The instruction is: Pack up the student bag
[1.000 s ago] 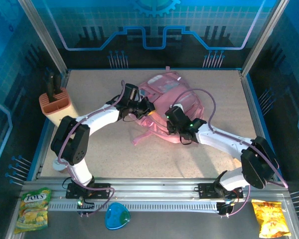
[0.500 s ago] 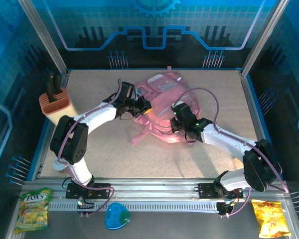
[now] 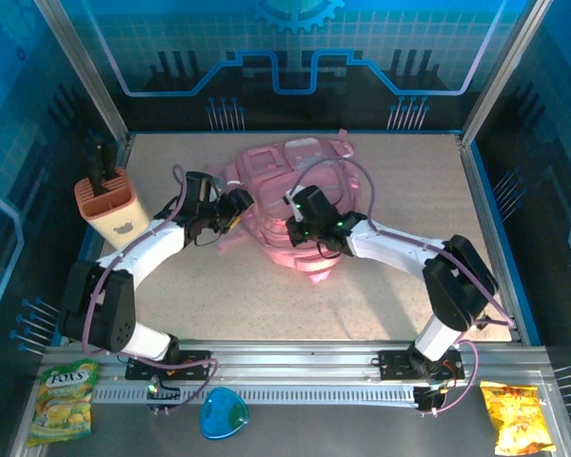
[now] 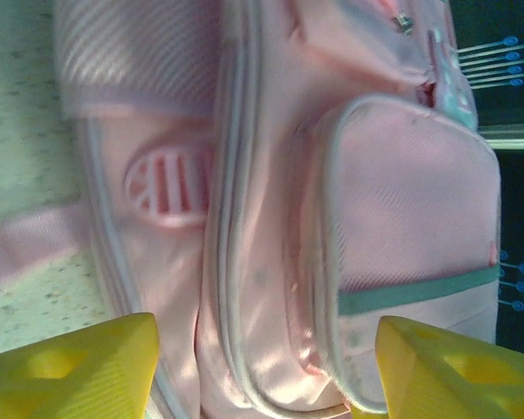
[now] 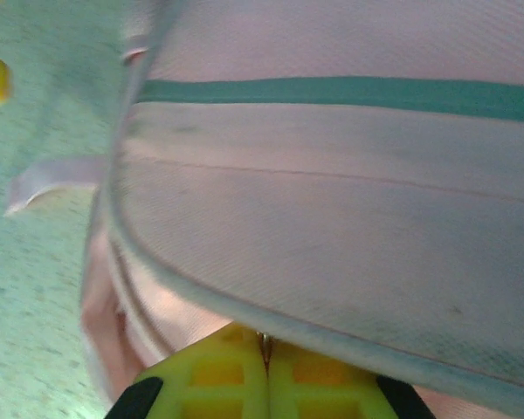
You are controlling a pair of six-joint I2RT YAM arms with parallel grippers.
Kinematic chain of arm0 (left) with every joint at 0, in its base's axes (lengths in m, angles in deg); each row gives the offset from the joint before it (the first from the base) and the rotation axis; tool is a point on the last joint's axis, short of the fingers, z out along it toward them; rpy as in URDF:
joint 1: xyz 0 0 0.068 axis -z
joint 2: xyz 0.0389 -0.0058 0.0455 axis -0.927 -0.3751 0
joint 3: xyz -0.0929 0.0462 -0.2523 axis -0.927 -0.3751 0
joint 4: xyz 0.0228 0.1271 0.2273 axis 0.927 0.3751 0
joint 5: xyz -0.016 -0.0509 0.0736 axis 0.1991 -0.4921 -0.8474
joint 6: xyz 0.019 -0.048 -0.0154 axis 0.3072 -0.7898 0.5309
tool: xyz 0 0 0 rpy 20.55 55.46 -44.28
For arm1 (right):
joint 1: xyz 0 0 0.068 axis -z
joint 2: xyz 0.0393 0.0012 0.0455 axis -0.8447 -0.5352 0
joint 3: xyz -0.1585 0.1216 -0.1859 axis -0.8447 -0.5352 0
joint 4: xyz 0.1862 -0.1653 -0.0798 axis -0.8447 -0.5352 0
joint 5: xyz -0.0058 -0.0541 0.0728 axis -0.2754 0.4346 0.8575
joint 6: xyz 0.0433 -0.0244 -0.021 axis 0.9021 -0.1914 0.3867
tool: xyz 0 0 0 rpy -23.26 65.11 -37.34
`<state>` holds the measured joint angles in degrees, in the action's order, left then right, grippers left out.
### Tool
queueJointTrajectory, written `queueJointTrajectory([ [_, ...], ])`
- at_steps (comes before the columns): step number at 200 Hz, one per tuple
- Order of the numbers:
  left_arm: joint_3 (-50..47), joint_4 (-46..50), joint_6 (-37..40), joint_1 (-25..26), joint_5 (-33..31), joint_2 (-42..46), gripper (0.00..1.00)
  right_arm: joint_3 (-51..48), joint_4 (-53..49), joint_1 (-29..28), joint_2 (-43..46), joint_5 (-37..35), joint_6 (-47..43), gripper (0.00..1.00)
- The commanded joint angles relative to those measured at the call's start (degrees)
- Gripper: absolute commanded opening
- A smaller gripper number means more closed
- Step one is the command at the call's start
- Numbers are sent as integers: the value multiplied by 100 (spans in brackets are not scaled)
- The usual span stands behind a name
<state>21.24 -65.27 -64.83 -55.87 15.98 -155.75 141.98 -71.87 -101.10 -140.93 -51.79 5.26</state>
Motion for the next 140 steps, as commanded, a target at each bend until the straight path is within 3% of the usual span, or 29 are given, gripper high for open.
queueJointTrajectory([
  [1,-248,-298,-106,-49,-114,275,69,379,557,-188,-238,394,251,0],
  [36,-361,-854,-535,-41,279,153,67,579,725,-320,-479,732,472,0],
  [81,-293,-1578,-1117,-8,744,-421,58,502,853,-327,-453,903,633,0],
  [140,2,-1742,-1204,64,739,-809,45,459,846,-306,-423,973,704,0],
])
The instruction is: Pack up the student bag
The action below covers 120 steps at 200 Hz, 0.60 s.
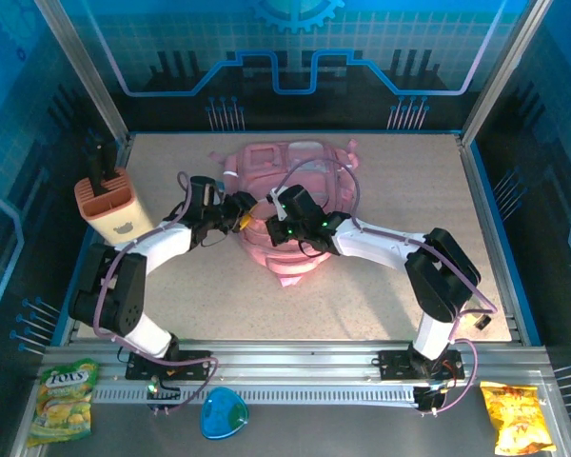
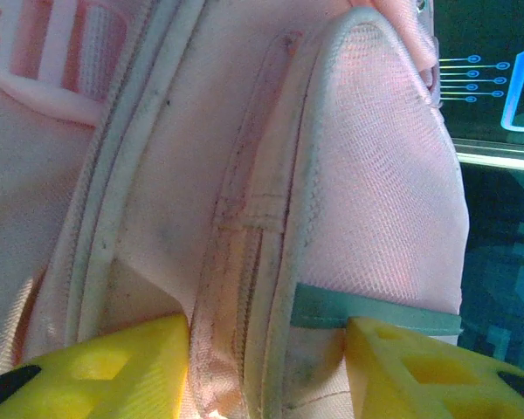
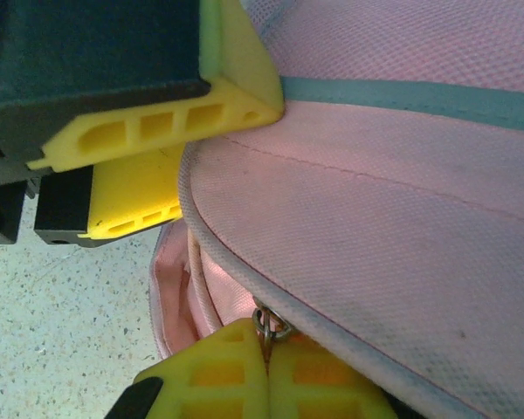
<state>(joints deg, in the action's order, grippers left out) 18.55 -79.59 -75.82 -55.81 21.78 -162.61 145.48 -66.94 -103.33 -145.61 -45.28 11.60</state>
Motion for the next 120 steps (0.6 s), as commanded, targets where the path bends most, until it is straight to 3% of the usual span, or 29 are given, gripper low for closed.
queueJointTrajectory([
  [1,270,-310,-106,58,158,-124,45,113,356,-82,42,322,77,0],
  [60,357,-152,-35,58,77,-171,17,57,209,-88,75,136,88,0],
  [93,403,107,184,49,-67,-122,2,-228,-79,-71,359,-440,60,0],
  [120,436,246,326,-2,-108,-137,0,-835,-287,66,861,-1016,-13,0],
])
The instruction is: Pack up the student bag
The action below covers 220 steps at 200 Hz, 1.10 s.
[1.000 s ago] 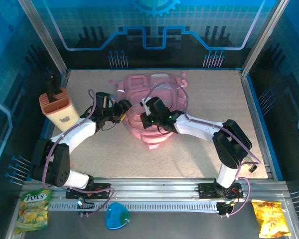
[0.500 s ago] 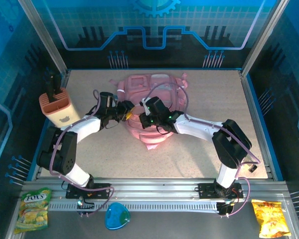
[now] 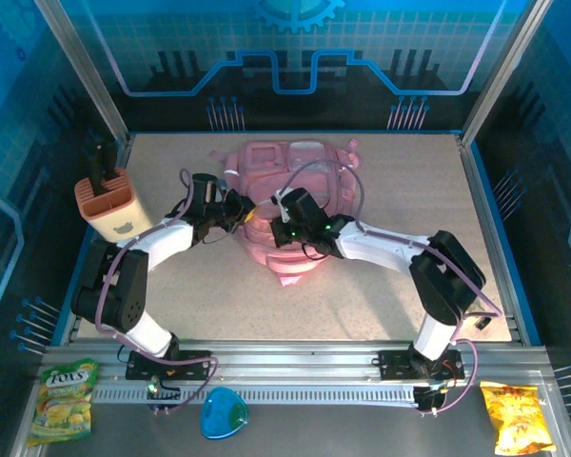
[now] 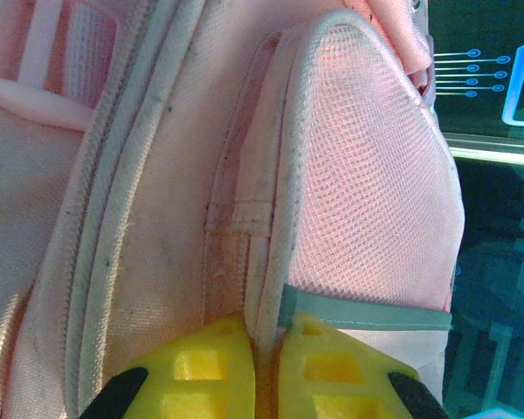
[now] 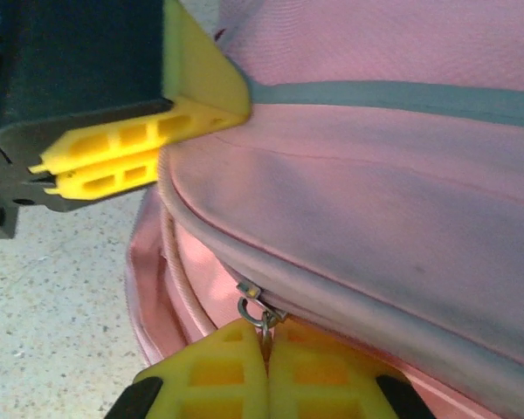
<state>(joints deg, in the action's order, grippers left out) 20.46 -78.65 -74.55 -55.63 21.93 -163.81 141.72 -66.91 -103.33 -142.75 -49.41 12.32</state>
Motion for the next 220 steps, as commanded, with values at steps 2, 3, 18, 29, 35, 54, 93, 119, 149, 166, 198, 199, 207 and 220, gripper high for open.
queueJointTrajectory([
  [2,253,164,211,-21,-123,-17,0,-510,-303,84,618,-632,-90,0],
  [3,255,166,217,-25,-123,-20,0,-527,-307,98,639,-652,-92,0],
  [18,295,257,318,-47,-123,-31,0,-938,-370,316,940,-724,-174,0],
  [29,330,345,421,-54,-132,-48,0,-1161,-451,505,1164,-760,-232,0],
  [35,351,389,485,-56,-132,-58,0,-1242,-528,622,1274,-730,-271,0],
  [54,428,594,746,-65,-88,-92,0,-1335,-808,964,1568,-483,-569,0],
  [93,695,1275,1596,-131,-27,-163,0,-1139,-1440,1618,1669,39,-1382,0],
  [119,874,1796,2207,-218,-22,-179,0,-810,-1700,1980,1529,396,-1814,0],
  [149,1012,2115,2741,-375,298,-292,0,-404,-1849,2225,1298,427,-1929,0],
  [166,1173,2358,3061,-416,462,-427,0,-194,-1920,2364,1173,542,-2041,0],
  [198,1471,2721,3647,-425,582,-640,0,243,-2124,2604,799,561,-2399,0],
  [199,1479,2728,3667,-425,590,-644,0,258,-2127,2611,782,560,-2416,0],
  [207,1518,2758,3802,-425,623,-671,0,347,-2143,2665,673,626,-2547,0],
  [220,1568,2819,3932,-426,622,-694,0,504,-2173,2729,517,745,-2795,1],
])
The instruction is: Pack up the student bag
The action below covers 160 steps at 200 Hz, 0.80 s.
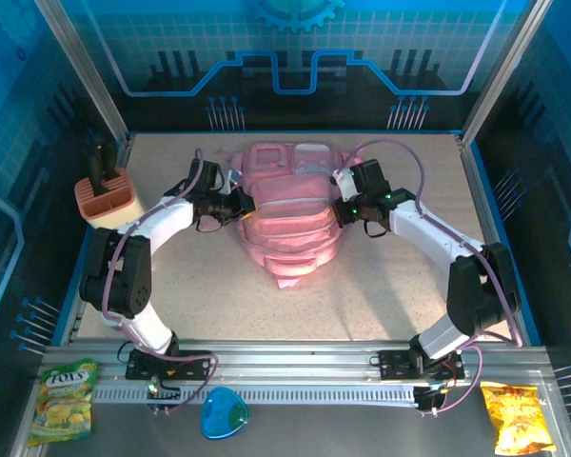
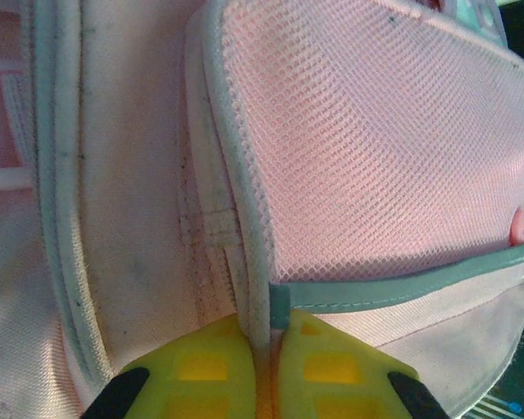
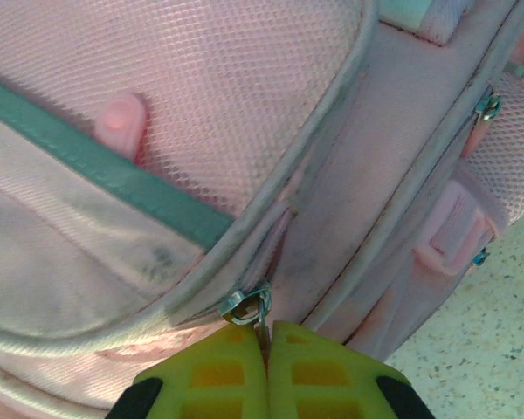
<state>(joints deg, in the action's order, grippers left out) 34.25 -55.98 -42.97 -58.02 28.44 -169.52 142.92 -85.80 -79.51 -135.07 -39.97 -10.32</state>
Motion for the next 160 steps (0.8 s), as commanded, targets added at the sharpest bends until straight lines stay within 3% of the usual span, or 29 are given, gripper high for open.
queueJointTrajectory([
  [1,192,558,778,-188,-33,-126,0,396,-285,348,-262,-200,-547,1],
  [37,243,606,1008,-169,216,-137,0,819,-169,464,-598,-171,-669,7],
  [81,42,150,746,-165,10,261,0,1196,-306,552,-702,-392,250,22],
  [109,-212,-104,414,-169,-874,1112,34,414,100,578,275,-367,674,53],
  [124,-344,-110,378,-169,-1484,1534,47,-226,552,583,999,-461,753,68],
  [147,-760,-335,312,-176,-2561,2163,69,-1444,1558,652,2033,-1379,917,99],
  [160,-1226,-758,250,-178,-3146,2510,82,-2066,1979,749,2513,-2010,982,100],
])
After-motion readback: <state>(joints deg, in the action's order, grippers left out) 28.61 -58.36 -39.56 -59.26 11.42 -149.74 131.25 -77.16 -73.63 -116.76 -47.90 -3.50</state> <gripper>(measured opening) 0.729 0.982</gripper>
